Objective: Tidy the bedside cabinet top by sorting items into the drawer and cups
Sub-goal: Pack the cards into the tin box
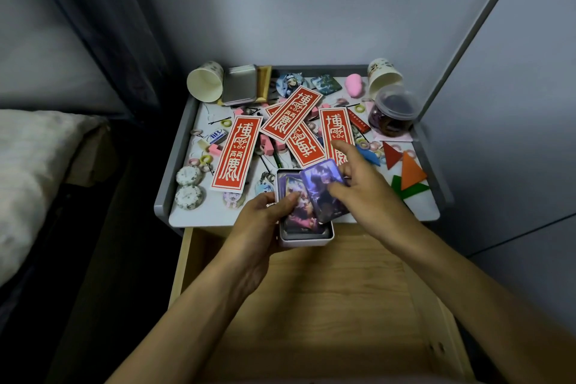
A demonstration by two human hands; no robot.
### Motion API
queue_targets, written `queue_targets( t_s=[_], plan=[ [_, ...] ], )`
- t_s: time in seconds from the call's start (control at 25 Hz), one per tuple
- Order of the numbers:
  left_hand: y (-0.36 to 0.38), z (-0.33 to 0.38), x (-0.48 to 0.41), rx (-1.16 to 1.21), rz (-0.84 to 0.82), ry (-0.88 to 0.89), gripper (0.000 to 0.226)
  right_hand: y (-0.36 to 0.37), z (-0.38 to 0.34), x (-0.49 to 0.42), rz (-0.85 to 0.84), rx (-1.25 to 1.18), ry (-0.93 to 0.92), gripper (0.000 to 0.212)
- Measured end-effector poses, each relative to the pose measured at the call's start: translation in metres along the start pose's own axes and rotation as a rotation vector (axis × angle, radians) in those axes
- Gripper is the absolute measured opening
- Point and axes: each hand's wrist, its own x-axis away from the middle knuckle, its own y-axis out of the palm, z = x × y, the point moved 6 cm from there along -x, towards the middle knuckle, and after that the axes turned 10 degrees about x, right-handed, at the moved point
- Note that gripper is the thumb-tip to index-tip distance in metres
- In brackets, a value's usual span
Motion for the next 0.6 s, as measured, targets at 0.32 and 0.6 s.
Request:
queue_targets(
  t_s=[0.32,0.6],
  plan=[
    [0.005,-0.004,0.002,0.006,0.004,-0.015,0.031,0.009,-0.002,0.005,0.027,0.135,-0.029,0.044],
    [0.005,-0.005,0.003,0.048,0.015,-0.033,0.031,0.013,-0.005,0.009,0.122,0.362,-0.081,0.045]
  ],
)
